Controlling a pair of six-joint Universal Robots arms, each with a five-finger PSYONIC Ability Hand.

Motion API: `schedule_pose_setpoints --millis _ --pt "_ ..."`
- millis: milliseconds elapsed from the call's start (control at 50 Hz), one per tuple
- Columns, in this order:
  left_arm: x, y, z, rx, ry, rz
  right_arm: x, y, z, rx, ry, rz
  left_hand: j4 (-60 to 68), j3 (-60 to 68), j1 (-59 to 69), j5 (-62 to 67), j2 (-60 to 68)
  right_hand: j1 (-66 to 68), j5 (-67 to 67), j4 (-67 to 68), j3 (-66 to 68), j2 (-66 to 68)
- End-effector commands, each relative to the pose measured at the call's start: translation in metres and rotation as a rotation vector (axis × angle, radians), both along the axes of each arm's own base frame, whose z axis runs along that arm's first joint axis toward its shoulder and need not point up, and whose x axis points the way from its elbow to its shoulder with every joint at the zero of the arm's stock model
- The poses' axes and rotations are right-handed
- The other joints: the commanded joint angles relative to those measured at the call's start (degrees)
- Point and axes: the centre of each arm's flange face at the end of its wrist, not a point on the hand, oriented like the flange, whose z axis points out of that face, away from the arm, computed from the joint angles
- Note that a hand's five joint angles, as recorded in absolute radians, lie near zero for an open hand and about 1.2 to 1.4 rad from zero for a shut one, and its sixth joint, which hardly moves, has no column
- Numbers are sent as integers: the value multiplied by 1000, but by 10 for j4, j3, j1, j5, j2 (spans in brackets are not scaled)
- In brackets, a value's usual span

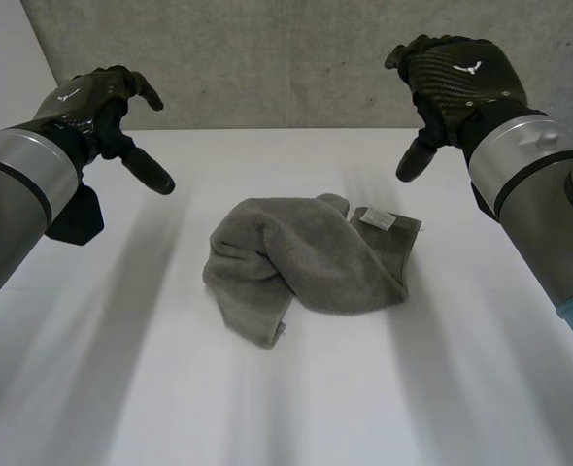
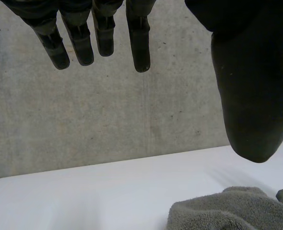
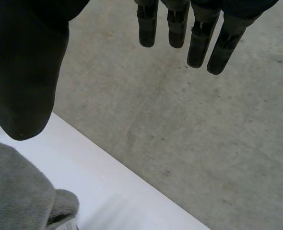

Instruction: Fold the towel.

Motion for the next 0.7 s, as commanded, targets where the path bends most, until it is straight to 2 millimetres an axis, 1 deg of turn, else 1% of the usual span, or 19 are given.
schedule_pose_setpoints --millis 20,200,340,460,540,700 --pt "-2 1 -2 5 -3 -6 -6 -5 6 -6 3 -64 -40 -38 -40 -30 -37 -36 -32 -46 -42 -46" --pt "-2 0 0 2 -3 -4 -16 -10 8 52 28 -91 -40 -38 -40 -30 -37 -36 -32 -46 -42 -46" --pt "-2 1 3 -9 -18 -6 -23 -17 10 49 34 -114 -40 -38 -40 -30 -37 -36 -32 -46 -42 -46" --pt "-2 1 0 -41 -115 -8 -29 -22 7 59 34 -136 -40 -38 -40 -30 -37 -36 -32 -46 -42 -46" --pt "-5 4 0 -52 -141 -21 -29 -22 7 59 35 -136 -40 -38 -40 -30 -37 -36 -32 -46 -42 -46" --pt "-6 5 0 -50 -140 -23 -30 -23 10 50 31 -139 -39 -37 -40 -29 -36 -36 -32 -46 -42 -46"
